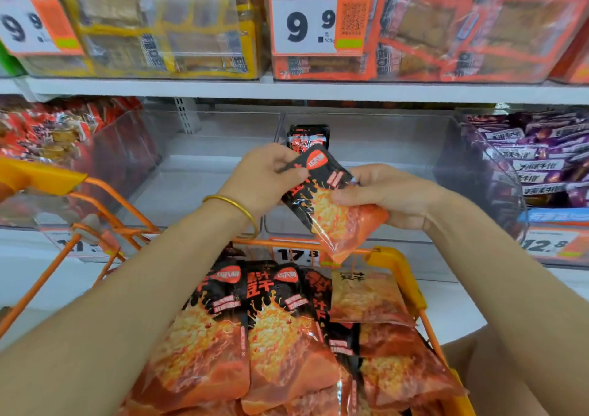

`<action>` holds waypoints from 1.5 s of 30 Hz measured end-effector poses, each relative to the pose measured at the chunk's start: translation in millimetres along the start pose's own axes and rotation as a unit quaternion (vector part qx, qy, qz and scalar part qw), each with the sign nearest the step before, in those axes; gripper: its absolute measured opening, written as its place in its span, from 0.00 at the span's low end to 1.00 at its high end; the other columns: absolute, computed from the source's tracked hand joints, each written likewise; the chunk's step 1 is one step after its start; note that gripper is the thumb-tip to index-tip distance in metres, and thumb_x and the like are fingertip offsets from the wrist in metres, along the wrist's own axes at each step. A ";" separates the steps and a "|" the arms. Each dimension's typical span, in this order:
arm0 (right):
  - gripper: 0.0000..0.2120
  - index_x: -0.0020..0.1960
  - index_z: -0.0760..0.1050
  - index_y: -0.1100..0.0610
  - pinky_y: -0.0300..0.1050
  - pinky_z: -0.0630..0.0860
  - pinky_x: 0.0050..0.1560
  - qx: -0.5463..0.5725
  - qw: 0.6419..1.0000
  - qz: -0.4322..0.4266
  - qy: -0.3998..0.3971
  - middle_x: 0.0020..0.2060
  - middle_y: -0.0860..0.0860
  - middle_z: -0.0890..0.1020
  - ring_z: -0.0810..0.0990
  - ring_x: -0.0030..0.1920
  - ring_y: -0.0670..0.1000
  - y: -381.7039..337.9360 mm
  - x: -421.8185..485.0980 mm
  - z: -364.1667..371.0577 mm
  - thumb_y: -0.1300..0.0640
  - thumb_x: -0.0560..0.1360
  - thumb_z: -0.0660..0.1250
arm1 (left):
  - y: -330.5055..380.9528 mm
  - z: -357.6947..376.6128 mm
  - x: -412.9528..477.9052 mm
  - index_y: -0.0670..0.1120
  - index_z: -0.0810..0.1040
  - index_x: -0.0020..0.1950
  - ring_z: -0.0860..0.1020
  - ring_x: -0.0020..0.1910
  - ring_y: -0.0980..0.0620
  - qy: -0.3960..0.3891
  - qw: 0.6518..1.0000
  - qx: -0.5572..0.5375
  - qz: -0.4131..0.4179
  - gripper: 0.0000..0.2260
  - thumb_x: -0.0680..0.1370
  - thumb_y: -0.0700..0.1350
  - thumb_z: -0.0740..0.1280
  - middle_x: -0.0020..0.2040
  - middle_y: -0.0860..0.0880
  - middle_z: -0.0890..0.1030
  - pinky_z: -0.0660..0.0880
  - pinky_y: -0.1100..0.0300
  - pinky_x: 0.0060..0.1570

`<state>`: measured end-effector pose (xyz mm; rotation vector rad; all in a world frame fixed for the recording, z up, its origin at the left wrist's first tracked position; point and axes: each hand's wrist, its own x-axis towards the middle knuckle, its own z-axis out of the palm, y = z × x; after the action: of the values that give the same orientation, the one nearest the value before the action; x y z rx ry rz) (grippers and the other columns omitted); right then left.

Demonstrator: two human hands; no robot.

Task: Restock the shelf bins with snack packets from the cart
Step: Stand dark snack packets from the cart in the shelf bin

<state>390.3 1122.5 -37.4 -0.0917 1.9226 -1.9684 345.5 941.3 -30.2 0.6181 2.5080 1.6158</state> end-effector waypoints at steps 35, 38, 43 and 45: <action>0.27 0.58 0.64 0.61 0.47 0.73 0.42 -0.261 0.863 0.110 0.419 0.56 0.59 0.78 0.80 0.53 0.59 51.6 196.6 -48.2 0.53 0.69 0.75 | -34.3 -8.9 40.0 0.41 0.61 0.72 0.50 0.74 0.52 -0.062 0.931 0.353 0.066 0.24 0.76 0.34 0.58 0.76 0.49 0.50 0.55 0.61 0.68; 0.28 0.58 0.63 0.61 0.48 0.74 0.42 -0.240 0.869 0.123 0.415 0.55 0.60 0.78 0.81 0.51 0.59 55.1 196.9 -46.8 0.54 0.68 0.76 | -34.5 -9.6 39.1 0.42 0.62 0.71 0.50 0.74 0.52 -0.061 0.931 0.353 0.065 0.23 0.76 0.36 0.60 0.76 0.49 0.51 0.56 0.62 0.68; 0.26 0.52 0.60 0.59 0.51 0.79 0.49 -0.193 0.879 0.125 0.418 0.55 0.60 0.78 0.81 0.51 0.61 56.3 195.4 -47.8 0.58 0.68 0.76 | -36.2 -9.6 37.9 0.43 0.61 0.72 0.49 0.75 0.52 -0.062 0.931 0.356 0.059 0.24 0.76 0.37 0.60 0.76 0.49 0.50 0.56 0.60 0.69; 0.26 0.52 0.59 0.59 0.55 0.80 0.51 -0.177 0.881 0.122 0.421 0.55 0.60 0.77 0.81 0.50 0.61 55.9 193.9 -47.9 0.59 0.67 0.76 | -34.8 -9.8 37.3 0.44 0.60 0.73 0.49 0.75 0.52 -0.061 0.930 0.357 0.055 0.25 0.76 0.37 0.60 0.77 0.49 0.48 0.55 0.61 0.70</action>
<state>209.1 1107.5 -137.1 1.0189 2.6205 -1.5676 298.7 934.8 -51.8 0.8944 2.9669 0.5986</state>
